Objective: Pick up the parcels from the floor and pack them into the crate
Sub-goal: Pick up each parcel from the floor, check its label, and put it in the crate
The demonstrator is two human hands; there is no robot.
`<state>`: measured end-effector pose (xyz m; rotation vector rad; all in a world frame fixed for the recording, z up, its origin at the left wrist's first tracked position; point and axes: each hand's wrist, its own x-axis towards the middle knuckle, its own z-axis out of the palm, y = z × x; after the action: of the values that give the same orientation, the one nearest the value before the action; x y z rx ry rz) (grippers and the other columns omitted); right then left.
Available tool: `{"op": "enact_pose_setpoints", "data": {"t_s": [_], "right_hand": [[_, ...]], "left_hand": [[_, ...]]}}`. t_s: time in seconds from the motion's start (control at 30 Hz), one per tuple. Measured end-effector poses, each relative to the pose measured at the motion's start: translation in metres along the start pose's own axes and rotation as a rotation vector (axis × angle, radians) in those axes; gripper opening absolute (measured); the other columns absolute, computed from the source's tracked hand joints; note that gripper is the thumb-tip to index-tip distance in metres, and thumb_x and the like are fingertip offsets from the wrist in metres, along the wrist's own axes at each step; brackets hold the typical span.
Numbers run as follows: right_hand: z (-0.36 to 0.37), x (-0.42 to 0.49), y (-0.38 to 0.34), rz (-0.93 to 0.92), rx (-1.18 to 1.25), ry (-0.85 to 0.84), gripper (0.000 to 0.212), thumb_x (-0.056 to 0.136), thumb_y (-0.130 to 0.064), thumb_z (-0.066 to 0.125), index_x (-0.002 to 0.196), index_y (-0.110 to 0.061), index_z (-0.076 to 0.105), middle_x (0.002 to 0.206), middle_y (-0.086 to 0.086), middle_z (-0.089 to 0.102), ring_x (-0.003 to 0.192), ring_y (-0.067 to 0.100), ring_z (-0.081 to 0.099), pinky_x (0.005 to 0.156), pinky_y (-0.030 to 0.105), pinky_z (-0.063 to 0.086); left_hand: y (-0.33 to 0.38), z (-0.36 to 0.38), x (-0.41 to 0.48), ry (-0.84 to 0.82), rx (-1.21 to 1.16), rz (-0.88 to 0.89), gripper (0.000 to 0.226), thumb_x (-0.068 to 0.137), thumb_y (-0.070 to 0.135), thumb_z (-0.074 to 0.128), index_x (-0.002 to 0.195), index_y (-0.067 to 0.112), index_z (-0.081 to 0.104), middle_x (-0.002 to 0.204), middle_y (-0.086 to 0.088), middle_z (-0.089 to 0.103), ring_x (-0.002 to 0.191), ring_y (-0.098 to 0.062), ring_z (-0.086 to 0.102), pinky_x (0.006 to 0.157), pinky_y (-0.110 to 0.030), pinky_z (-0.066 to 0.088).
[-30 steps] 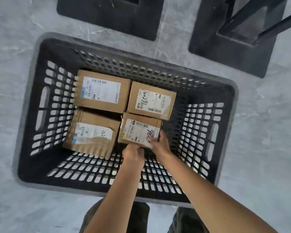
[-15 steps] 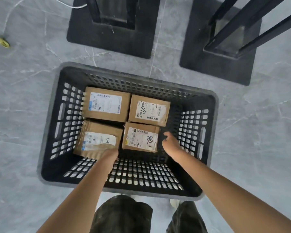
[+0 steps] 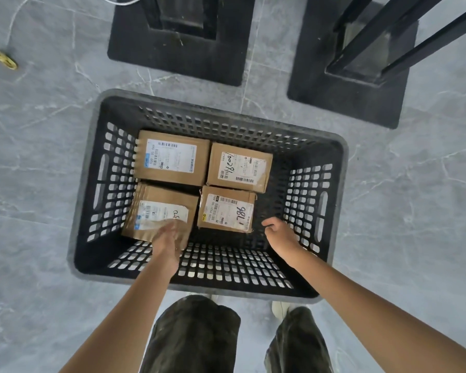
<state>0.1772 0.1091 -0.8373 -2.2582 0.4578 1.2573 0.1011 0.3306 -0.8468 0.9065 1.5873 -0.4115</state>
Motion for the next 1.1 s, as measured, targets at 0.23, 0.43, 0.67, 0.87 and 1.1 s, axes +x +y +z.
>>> {"op": "enact_pose_setpoints", "data": {"t_s": [0.23, 0.43, 0.67, 0.87, 1.1], "right_hand": [[-0.056, -0.09, -0.044, -0.038, 0.154, -0.007, 0.024, 0.095, -0.012, 0.044, 0.111, -0.019, 0.06, 0.115, 0.003, 0.064, 0.101, 0.018, 0.06, 0.084, 0.032, 0.047], [-0.166, -0.233, -0.146, -0.183, 0.438, 0.149, 0.024, 0.097, -0.009, 0.038, 0.104, -0.013, 0.06, 0.09, 0.004, 0.068, 0.089, 0.019, 0.065, 0.072, 0.021, 0.047], [-0.318, -0.46, -0.264, -0.533, 0.574, 0.311, 0.022, 0.098, -0.029, 0.039, 0.101, -0.027, 0.061, 0.088, -0.008, 0.07, 0.088, 0.016, 0.066, 0.076, 0.024, 0.048], [-0.473, -0.601, -0.274, -0.834, 0.527, 0.633, 0.025, 0.1, -0.013, 0.041, 0.103, -0.024, 0.063, 0.091, -0.008, 0.07, 0.086, -0.001, 0.062, 0.071, 0.012, 0.044], [-0.566, -0.675, -0.195, -0.916, 0.881, 0.914, 0.034, 0.097, 0.001, 0.037, 0.092, -0.021, 0.063, 0.084, 0.001, 0.068, 0.092, 0.028, 0.063, 0.085, 0.037, 0.047]], "left_hand": [[0.037, -0.009, -0.131, -0.176, 0.547, 0.411, 0.03, 0.096, 0.01, 0.04, 0.12, 0.012, 0.056, 0.116, 0.0, 0.059, 0.114, -0.017, 0.052, 0.1, -0.036, 0.04], [0.139, -0.035, -0.318, -0.274, 0.615, 0.639, 0.022, 0.097, 0.011, 0.04, 0.108, 0.015, 0.059, 0.098, 0.008, 0.064, 0.097, -0.013, 0.063, 0.078, -0.017, 0.048], [0.258, -0.048, -0.576, -0.427, 0.604, 0.902, 0.01, 0.086, 0.018, 0.057, 0.091, 0.021, 0.065, 0.078, 0.007, 0.069, 0.092, -0.016, 0.065, 0.07, -0.009, 0.045], [0.335, 0.008, -0.768, -0.511, 0.627, 1.35, 0.019, 0.098, 0.019, 0.043, 0.102, 0.023, 0.061, 0.103, 0.005, 0.066, 0.103, -0.011, 0.058, 0.074, -0.017, 0.041], [0.274, 0.11, -0.903, -0.706, 0.707, 1.654, 0.013, 0.097, 0.023, 0.047, 0.103, 0.031, 0.055, 0.11, 0.008, 0.059, 0.102, -0.011, 0.054, 0.077, -0.022, 0.042]]}}
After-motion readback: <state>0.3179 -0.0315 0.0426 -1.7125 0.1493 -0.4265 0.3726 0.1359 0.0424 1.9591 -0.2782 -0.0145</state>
